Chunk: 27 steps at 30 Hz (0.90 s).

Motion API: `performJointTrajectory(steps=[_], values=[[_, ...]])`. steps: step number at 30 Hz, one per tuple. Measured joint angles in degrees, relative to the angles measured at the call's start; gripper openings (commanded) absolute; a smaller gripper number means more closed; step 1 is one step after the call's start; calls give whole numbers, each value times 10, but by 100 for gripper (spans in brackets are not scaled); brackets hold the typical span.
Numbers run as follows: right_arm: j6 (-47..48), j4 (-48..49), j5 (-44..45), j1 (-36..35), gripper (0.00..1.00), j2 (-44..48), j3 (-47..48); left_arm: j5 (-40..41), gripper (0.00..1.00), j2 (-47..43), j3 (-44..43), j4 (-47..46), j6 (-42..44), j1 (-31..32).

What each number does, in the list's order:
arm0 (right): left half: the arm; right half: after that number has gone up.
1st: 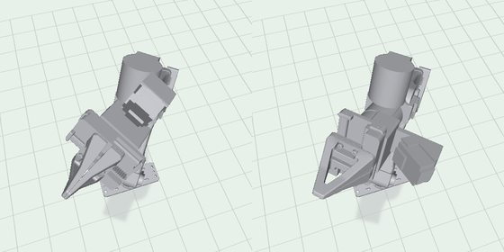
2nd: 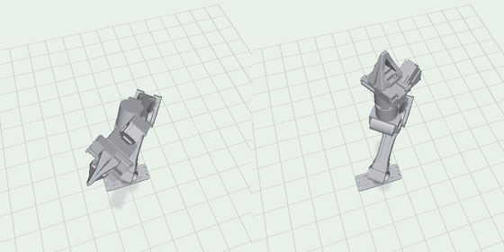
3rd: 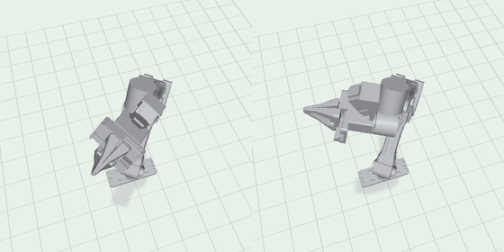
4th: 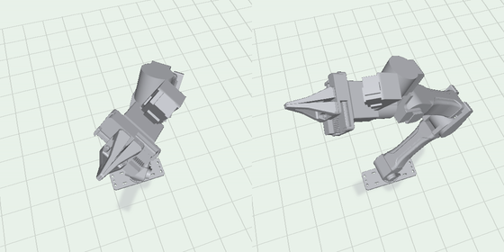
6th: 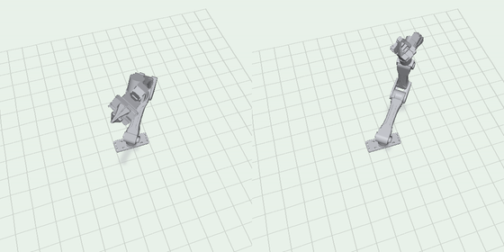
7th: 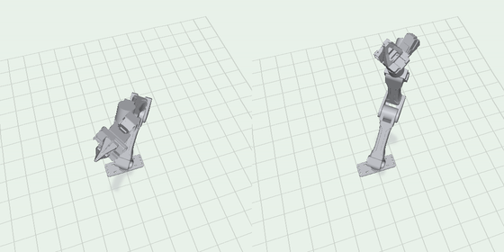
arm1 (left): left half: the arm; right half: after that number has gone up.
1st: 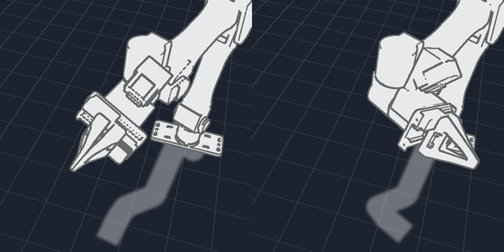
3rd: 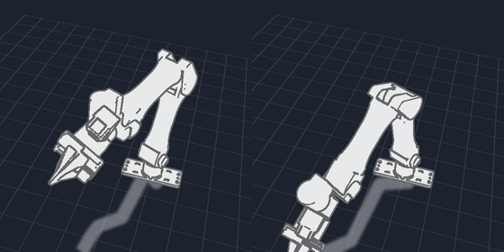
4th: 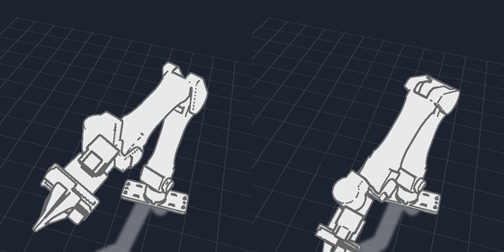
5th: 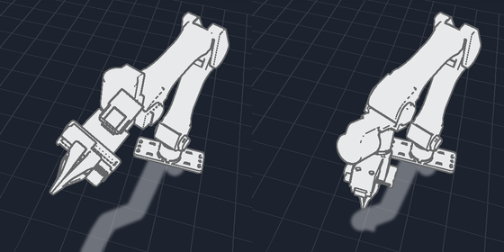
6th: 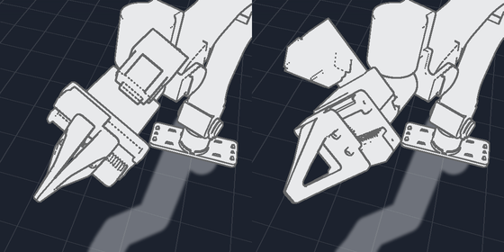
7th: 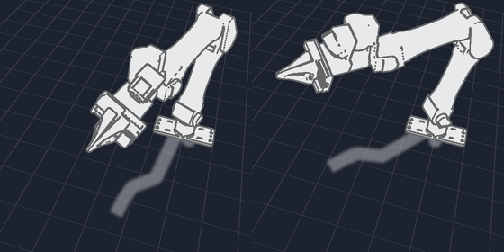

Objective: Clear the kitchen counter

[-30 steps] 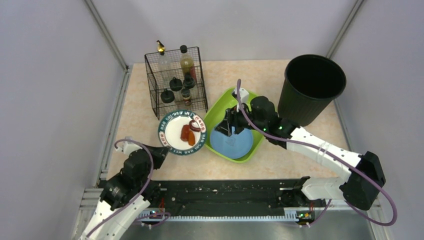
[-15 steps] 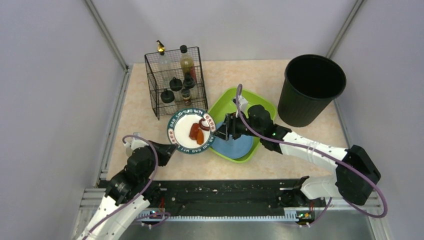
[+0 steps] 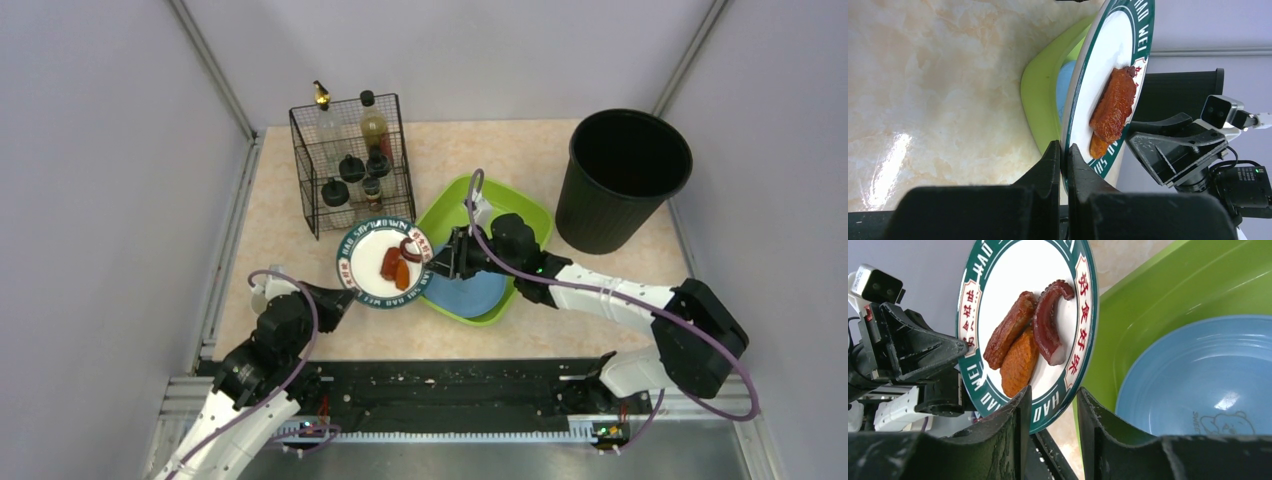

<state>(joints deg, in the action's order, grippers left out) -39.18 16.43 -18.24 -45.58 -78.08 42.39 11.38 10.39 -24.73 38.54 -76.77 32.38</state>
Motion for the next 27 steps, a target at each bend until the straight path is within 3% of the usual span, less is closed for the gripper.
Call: performJointTrajectory(steps=[21,27], values=[[-54,86,-22,0,27,-51,-13,-19,0,2,5,-30,-6,0],[-75,102,-15,0,12,-71,-12,-15,0,11,11,-30,-8,0]])
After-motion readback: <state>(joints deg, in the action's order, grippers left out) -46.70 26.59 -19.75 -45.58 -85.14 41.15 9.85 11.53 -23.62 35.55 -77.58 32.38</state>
